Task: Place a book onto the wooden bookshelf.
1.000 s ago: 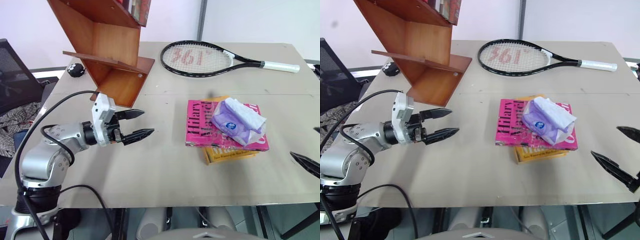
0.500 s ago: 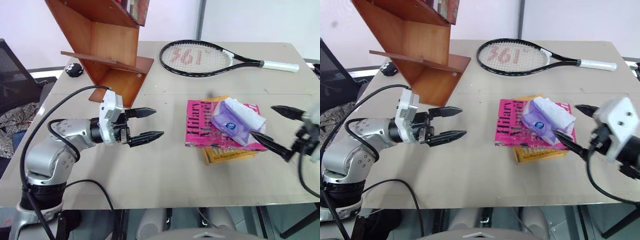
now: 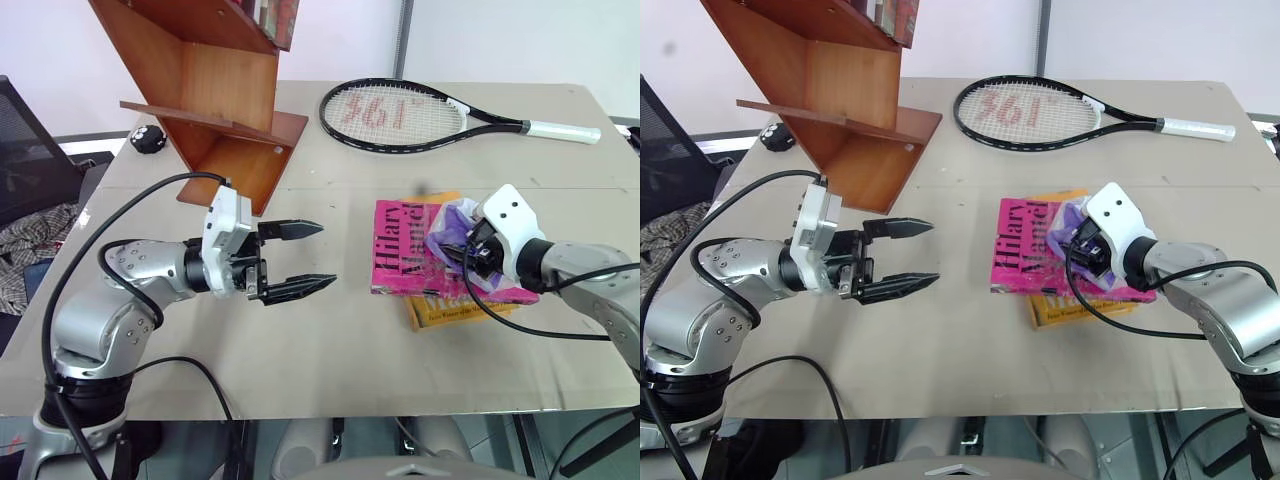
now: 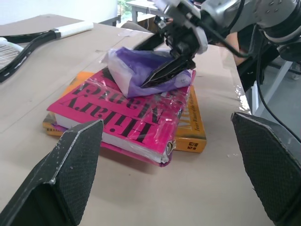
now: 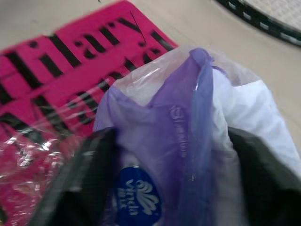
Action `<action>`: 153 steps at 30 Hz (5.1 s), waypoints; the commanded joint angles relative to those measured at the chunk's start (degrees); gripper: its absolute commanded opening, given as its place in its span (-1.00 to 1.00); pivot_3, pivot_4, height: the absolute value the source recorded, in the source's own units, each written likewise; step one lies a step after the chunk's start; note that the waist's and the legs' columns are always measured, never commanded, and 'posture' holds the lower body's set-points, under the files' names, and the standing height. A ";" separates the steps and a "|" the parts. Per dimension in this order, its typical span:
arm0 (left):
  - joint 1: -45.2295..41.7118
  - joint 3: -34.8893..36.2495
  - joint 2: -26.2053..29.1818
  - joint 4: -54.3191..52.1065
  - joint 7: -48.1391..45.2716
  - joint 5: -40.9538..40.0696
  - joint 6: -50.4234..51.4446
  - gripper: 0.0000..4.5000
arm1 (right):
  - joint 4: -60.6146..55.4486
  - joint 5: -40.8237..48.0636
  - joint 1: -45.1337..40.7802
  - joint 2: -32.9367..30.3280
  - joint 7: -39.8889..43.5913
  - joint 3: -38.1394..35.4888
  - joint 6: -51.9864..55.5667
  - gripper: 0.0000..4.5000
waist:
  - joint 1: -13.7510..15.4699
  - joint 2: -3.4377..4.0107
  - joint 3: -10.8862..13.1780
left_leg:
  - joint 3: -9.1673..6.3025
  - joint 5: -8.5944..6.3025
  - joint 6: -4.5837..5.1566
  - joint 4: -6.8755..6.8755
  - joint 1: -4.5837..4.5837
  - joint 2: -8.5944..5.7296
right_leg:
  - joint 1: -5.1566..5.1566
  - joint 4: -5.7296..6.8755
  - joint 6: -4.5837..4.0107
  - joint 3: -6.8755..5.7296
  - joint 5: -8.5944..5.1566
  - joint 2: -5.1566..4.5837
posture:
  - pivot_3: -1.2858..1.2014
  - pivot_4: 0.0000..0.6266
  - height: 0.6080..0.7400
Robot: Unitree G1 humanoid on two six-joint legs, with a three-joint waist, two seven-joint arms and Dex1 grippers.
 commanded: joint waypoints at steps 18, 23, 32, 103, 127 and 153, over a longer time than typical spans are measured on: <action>-2.67 -1.86 -3.14 -0.54 1.63 0.30 -3.81 1.00 | 23.41 -18.41 -1.44 -7.88 -3.14 -15.39 -10.41 -0.96 | -0.40 0.00 0.00 | 0.07 0.01 0.00 0.04 0.05 0.01 | -0.01 0.16 0.00 0.07 0.00 0.07 | 0.03 -0.52 1.00; -3.12 -2.57 -4.07 -0.11 1.33 1.03 -5.00 1.00 | 38.80 -21.02 -4.71 -4.23 1.23 -11.54 -17.87 -0.73 | -1.24 0.01 0.01 | 0.14 0.01 0.00 0.03 0.12 0.03 | -0.02 0.25 0.00 0.16 0.00 0.13 | 0.03 -0.52 1.00; 0.30 -2.01 -4.35 -3.12 3.45 0.45 -5.04 1.00 | 31.59 -22.56 -0.37 -5.77 1.64 -16.71 -15.15 0.98 | -0.96 0.16 0.10 | 0.11 0.01 0.00 0.02 0.06 0.05 | -0.07 0.23 0.02 0.17 -0.01 0.11 | 0.03 -0.52 1.00; 21.41 1.43 0.70 -5.24 34.60 -40.31 25.01 1.00 | -0.01 -3.52 19.91 -8.44 32.08 -26.08 -11.76 -0.45 | 0.41 0.14 0.08 | -0.16 -0.03 0.05 0.03 0.08 0.01 | 0.13 0.15 0.10 0.14 -0.06 -0.14 | 0.03 -0.52 1.00; -3.12 -5.65 -44.49 21.20 102.12 -67.27 5.99 1.00 | -18.63 31.00 40.27 -4.93 31.78 -57.41 -6.03 0.98 | 1.80 0.00 -0.06 | -0.21 -0.16 0.27 0.15 0.84 -0.10 | 1.03 0.12 -0.27 0.20 -0.14 -0.16 | 0.03 -0.52 1.00; -10.72 -2.86 -34.88 15.23 60.36 -39.69 14.87 -0.92 | -19.03 29.87 42.45 -1.57 22.06 -51.57 -17.28 1.00 | 1.58 -0.09 -0.09 | -0.14 -0.07 0.11 0.04 0.55 -0.02 | 0.89 -0.37 -0.26 0.07 -0.14 0.07 | 0.03 -0.52 1.00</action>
